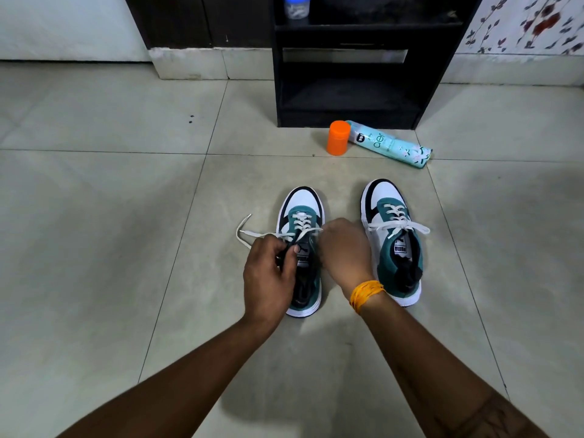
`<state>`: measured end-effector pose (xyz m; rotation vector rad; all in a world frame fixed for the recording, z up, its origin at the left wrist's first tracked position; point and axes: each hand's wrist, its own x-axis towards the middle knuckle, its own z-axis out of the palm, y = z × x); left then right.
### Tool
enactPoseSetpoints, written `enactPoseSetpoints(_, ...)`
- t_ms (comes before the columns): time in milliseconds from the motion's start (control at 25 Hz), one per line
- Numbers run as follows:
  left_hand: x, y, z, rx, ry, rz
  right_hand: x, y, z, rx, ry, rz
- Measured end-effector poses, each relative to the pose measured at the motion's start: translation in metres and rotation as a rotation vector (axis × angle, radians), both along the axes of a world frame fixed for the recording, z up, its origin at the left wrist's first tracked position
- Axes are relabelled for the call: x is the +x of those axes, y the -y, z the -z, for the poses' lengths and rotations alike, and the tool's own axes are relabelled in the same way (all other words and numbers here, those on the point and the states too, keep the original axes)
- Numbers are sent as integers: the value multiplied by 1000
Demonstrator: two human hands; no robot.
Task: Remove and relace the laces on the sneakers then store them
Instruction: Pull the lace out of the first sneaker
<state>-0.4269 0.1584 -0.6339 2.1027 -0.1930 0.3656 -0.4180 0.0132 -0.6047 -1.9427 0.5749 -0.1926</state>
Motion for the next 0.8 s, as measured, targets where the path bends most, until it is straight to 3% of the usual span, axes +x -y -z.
enactPoseSetpoints(120,0,-1,0,4,3,4,-11,8,-9,-557,213,-325)
enactPoseSetpoints(200,0,-1,0,16,6,0,-7,11,-19,-757,211,-462)
enactPoseSetpoints(280,-1,1,-1,16,-6,-3,-2,13,-11,-734,162,-386)
enactPoseSetpoints(400,-1,1,0,-2,-23,-9,0,21,-6,-364,84,-20)
enactPoseSetpoints(440,-2,1,0,-6,-20,-6,-2,24,-6,-320,101,-14)
enactPoseSetpoints(640,-2,2,2,-14,-13,5,-4,11,-20,-708,196,-503)
enactPoseSetpoints(720,-2,2,3,-12,-11,7,2,12,-9,-733,113,-410)
enactPoseSetpoints(800,-1,1,3,1,-13,6,1,17,0,-520,7,-142)
